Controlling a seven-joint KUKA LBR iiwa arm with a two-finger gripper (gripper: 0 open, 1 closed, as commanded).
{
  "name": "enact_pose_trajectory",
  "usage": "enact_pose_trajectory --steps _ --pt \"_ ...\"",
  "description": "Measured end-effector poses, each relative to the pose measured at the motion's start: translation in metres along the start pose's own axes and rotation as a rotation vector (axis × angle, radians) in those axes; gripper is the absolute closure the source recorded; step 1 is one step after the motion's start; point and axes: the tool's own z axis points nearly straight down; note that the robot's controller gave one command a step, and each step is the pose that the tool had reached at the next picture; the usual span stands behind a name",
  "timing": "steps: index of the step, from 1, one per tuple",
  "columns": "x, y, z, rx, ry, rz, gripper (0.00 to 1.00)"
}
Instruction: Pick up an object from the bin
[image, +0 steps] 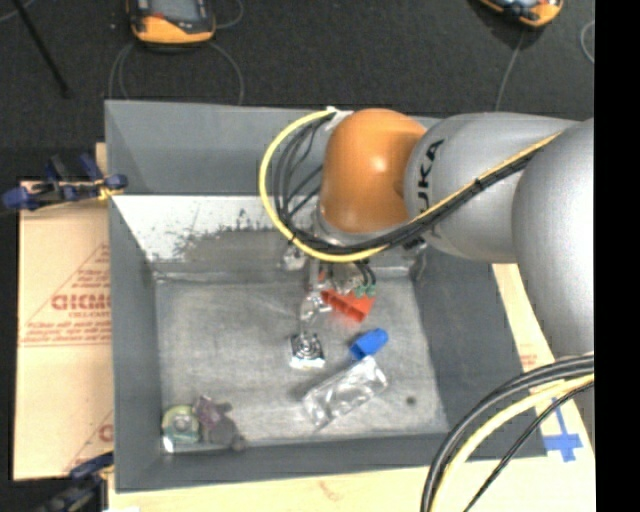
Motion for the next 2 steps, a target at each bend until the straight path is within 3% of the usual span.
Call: enact_pose_trajectory --steps 1,2 --pt "0.029 -0.061 0.022 0.002 -0.003 -0.346 0.00" --pt "0.059 -0.002 0.024 0.010 -0.024 -0.708 0.00"
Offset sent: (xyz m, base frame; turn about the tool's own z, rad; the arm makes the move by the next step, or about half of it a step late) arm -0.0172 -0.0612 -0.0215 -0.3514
